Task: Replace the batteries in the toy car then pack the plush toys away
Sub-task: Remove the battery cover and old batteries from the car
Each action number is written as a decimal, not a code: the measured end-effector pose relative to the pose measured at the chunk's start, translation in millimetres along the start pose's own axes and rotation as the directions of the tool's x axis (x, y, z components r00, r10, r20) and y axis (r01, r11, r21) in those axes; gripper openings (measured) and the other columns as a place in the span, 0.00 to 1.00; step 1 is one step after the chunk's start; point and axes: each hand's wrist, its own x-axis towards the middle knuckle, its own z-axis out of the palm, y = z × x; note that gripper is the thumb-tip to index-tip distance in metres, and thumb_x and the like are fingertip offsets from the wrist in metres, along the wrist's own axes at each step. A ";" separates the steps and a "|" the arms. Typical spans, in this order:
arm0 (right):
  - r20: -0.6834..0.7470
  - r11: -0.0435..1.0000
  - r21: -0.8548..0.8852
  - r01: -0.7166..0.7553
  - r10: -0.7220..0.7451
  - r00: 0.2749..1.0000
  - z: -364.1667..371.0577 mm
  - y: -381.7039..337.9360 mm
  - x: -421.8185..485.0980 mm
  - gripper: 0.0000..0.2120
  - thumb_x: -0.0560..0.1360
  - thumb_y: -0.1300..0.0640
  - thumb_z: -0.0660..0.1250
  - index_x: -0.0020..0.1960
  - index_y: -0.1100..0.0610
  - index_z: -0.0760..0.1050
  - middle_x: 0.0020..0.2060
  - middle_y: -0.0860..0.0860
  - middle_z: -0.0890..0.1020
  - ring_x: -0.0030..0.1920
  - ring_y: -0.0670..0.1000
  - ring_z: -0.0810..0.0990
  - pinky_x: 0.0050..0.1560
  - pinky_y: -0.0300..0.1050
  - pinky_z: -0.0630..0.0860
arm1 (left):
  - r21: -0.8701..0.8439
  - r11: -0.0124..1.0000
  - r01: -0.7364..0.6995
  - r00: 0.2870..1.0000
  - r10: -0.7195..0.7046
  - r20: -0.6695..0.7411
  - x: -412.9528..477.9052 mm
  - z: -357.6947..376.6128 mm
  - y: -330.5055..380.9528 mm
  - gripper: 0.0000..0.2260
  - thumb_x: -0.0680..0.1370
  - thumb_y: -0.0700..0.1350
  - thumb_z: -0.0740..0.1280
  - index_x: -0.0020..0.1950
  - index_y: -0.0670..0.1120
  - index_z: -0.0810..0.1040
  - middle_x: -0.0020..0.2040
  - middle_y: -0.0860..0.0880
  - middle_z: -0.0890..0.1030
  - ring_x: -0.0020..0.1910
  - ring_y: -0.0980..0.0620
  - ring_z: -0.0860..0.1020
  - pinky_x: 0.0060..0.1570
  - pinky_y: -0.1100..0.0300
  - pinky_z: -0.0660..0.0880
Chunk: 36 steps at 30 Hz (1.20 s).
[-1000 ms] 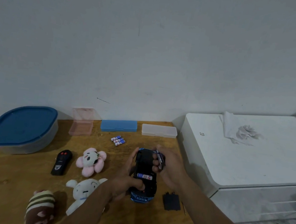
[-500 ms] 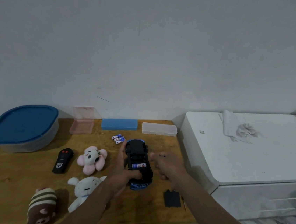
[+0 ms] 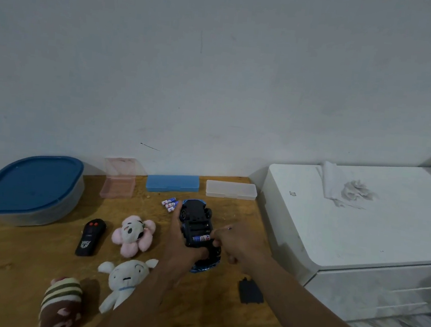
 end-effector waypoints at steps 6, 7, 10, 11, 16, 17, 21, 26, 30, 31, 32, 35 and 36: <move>0.028 0.982 0.161 -0.095 0.092 0.995 3.4 10.9 12.1 0.05 0.72 0.61 0.70 0.45 0.62 0.78 0.30 0.52 0.76 0.24 0.45 0.63 0.22 0.37 0.59 | -0.024 0.999 -0.029 0.998 0.030 0.054 -3.5 -7.5 -3.0 0.51 0.60 0.27 0.70 0.66 0.70 0.53 0.60 0.46 0.78 0.54 0.48 0.81 0.48 0.57 0.79; 0.026 0.979 0.178 -0.098 0.094 0.995 4.0 12.8 12.6 0.07 0.72 0.60 0.71 0.47 0.63 0.78 0.31 0.52 0.77 0.25 0.45 0.64 0.22 0.37 0.59 | -0.035 0.999 -0.031 0.998 0.033 0.057 -4.1 -7.8 -2.5 0.50 0.61 0.26 0.70 0.65 0.70 0.55 0.59 0.47 0.79 0.53 0.50 0.82 0.45 0.60 0.79; 0.030 0.969 0.219 -0.111 0.107 0.994 5.1 16.3 13.9 0.10 0.72 0.60 0.72 0.50 0.64 0.78 0.33 0.52 0.78 0.25 0.45 0.65 0.22 0.37 0.60 | -0.061 0.998 -0.017 0.997 0.021 0.071 -6.0 -9.4 -1.6 0.49 0.65 0.20 0.67 0.68 0.66 0.56 0.55 0.50 0.79 0.49 0.53 0.82 0.40 0.64 0.79; 0.038 0.966 0.232 -0.117 0.111 0.993 4.9 16.6 13.8 0.09 0.72 0.60 0.72 0.50 0.63 0.78 0.34 0.52 0.78 0.26 0.45 0.66 0.22 0.37 0.60 | -0.074 0.997 -0.008 0.997 0.014 0.077 -6.4 -10.2 -1.8 0.50 0.65 0.20 0.67 0.69 0.65 0.54 0.55 0.50 0.79 0.48 0.53 0.82 0.39 0.64 0.79; 0.082 0.973 0.210 -0.098 0.082 0.993 -0.3 12.1 9.5 0.11 0.70 0.56 0.74 0.49 0.60 0.79 0.40 0.53 0.83 0.26 0.44 0.67 0.22 0.35 0.63 | -0.115 0.993 0.038 0.993 -0.025 0.115 -7.0 -12.8 -3.9 0.50 0.63 0.24 0.70 0.69 0.66 0.53 0.58 0.50 0.78 0.52 0.51 0.82 0.44 0.59 0.79; 0.079 0.980 0.182 -0.075 0.061 0.995 -1.0 9.9 8.0 0.13 0.70 0.55 0.75 0.50 0.61 0.79 0.39 0.52 0.82 0.27 0.44 0.67 0.22 0.35 0.63 | -0.116 0.992 0.049 0.992 -0.035 0.120 -7.4 -13.0 -5.4 0.51 0.62 0.24 0.70 0.70 0.65 0.53 0.60 0.50 0.77 0.54 0.51 0.81 0.48 0.56 0.79; 0.054 0.990 0.141 -0.012 0.005 0.999 -1.8 9.0 9.0 0.14 0.68 0.58 0.76 0.51 0.61 0.80 0.34 0.51 0.79 0.27 0.45 0.68 0.22 0.36 0.65 | -0.122 0.989 0.078 0.988 -0.061 0.139 -8.0 -11.1 -8.2 0.53 0.58 0.30 0.70 0.73 0.64 0.52 0.64 0.49 0.75 0.60 0.47 0.78 0.59 0.43 0.75; 0.055 0.982 0.180 0.056 -0.067 0.996 -11.6 16.2 15.5 0.11 0.71 0.47 0.72 0.49 0.54 0.81 0.43 0.49 0.83 0.32 0.45 0.69 0.31 0.39 0.66 | -0.191 0.973 0.133 0.979 -0.099 0.179 -6.6 -12.9 -6.2 0.49 0.59 0.28 0.70 0.66 0.71 0.58 0.62 0.46 0.77 0.58 0.42 0.79 0.52 0.46 0.79; 0.187 0.828 0.560 0.011 -0.140 0.972 -22.7 18.4 16.8 0.12 0.76 0.50 0.67 0.51 0.59 0.79 0.40 0.52 0.80 0.27 0.44 0.66 0.26 0.37 0.64 | -0.201 0.963 0.180 0.973 -0.144 0.182 -7.3 -15.5 -10.3 0.51 0.59 0.29 0.69 0.70 0.69 0.56 0.60 0.44 0.79 0.57 0.41 0.79 0.48 0.49 0.79; 0.199 0.772 0.635 -0.012 -0.149 0.969 -24.3 18.2 16.2 0.11 0.76 0.51 0.67 0.51 0.59 0.79 0.39 0.52 0.81 0.27 0.44 0.67 0.25 0.36 0.64 | -0.197 0.962 0.189 0.971 -0.153 0.184 -7.5 -15.1 -11.4 0.51 0.59 0.29 0.69 0.71 0.69 0.56 0.60 0.44 0.79 0.57 0.41 0.79 0.49 0.48 0.79; 0.205 0.728 0.685 -0.026 -0.158 0.966 -25.2 17.5 15.8 0.09 0.77 0.53 0.66 0.51 0.59 0.78 0.38 0.52 0.81 0.27 0.44 0.67 0.24 0.36 0.63 | -0.193 0.961 0.197 0.969 -0.161 0.187 -7.5 -14.7 -12.6 0.52 0.59 0.28 0.69 0.71 0.68 0.56 0.61 0.45 0.79 0.58 0.41 0.79 0.50 0.47 0.79; 0.219 0.626 0.778 -0.050 -0.196 0.956 -25.6 16.9 18.1 0.07 0.77 0.54 0.64 0.47 0.57 0.78 0.35 0.51 0.79 0.27 0.44 0.69 0.23 0.35 0.63 | -0.181 0.958 0.222 0.962 -0.184 0.201 -8.6 -14.2 -15.0 0.53 0.59 0.28 0.70 0.72 0.69 0.56 0.63 0.44 0.77 0.60 0.41 0.78 0.56 0.40 0.77; 0.230 0.593 0.802 -0.067 -0.203 0.952 -25.5 16.6 19.3 0.08 0.77 0.53 0.63 0.46 0.57 0.77 0.34 0.50 0.77 0.27 0.44 0.69 0.23 0.35 0.64 | -0.175 0.958 0.227 0.960 -0.189 0.207 -9.3 -14.0 -15.7 0.53 0.60 0.28 0.70 0.72 0.69 0.56 0.63 0.44 0.77 0.60 0.41 0.78 0.57 0.39 0.77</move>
